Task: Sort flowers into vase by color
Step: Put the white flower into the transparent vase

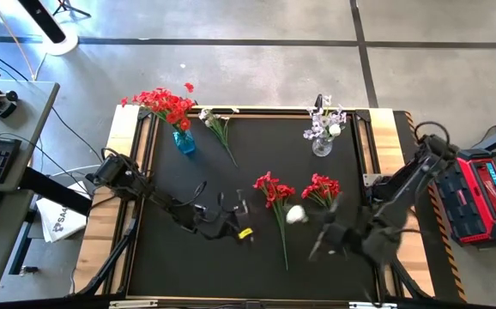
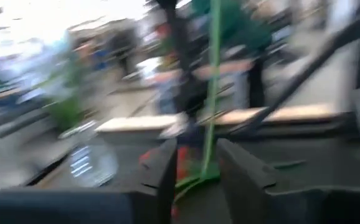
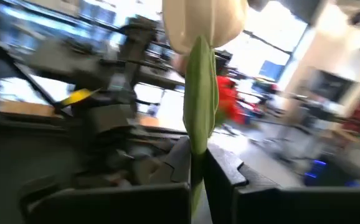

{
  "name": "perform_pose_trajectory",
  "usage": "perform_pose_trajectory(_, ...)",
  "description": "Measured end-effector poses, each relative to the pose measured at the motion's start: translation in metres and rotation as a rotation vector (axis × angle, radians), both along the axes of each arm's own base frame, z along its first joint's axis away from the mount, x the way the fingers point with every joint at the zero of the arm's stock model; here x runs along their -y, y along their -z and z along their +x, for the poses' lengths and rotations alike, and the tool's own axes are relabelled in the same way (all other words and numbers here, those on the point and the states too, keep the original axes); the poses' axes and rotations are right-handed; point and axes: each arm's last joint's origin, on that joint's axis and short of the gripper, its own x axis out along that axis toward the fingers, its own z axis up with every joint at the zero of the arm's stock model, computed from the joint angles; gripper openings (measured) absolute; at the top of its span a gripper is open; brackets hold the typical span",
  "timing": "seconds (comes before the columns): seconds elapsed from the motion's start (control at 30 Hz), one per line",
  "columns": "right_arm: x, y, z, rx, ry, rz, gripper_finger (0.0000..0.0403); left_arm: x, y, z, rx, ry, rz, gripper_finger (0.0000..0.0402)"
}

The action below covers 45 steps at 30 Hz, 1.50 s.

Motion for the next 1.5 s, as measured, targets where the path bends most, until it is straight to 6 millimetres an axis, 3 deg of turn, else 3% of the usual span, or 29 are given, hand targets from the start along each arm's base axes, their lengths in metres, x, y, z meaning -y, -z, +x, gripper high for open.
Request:
perform_pose_trajectory(0.17,0.028,-0.009,-0.041,-0.035,0.129,-0.053,0.0002,0.002,0.009,-0.009,-0.093,-0.295,0.067,0.0146)
perform_pose_trajectory(0.27,0.074,-0.006,-0.069,-0.006,0.18,0.03,0.0001,0.012,0.01,-0.017,-0.102,-0.373,0.087,0.0151)
perform_pose_trajectory(0.43,0.143,0.006,-0.116,0.167,0.295,0.199,0.0001,0.028,0.01,-0.026,-0.121,-0.338,0.133,0.015)
perform_pose_trajectory(0.63,0.184,0.014,-0.128,0.205,0.529,0.194,0.0,0.034,0.01,-0.029,-0.122,-0.317,0.14,0.015)
perform_pose_trajectory(0.87,0.204,0.012,-0.13,0.29,0.729,0.231,0.0,0.032,0.01,-0.028,-0.11,-0.315,0.113,0.015)
perform_pose_trajectory(1.07,0.202,0.009,-0.118,0.371,0.75,0.297,0.0,0.034,0.01,-0.027,-0.11,-0.264,0.108,0.0149)
perform_pose_trajectory(1.3,0.195,0.012,-0.092,0.255,0.769,0.194,0.0,0.035,0.01,-0.026,-0.108,-0.215,0.098,0.0149)
perform_pose_trajectory(1.5,0.205,0.005,-0.094,0.294,0.843,0.208,0.0,0.034,0.01,-0.026,-0.104,-0.214,0.088,0.0149)
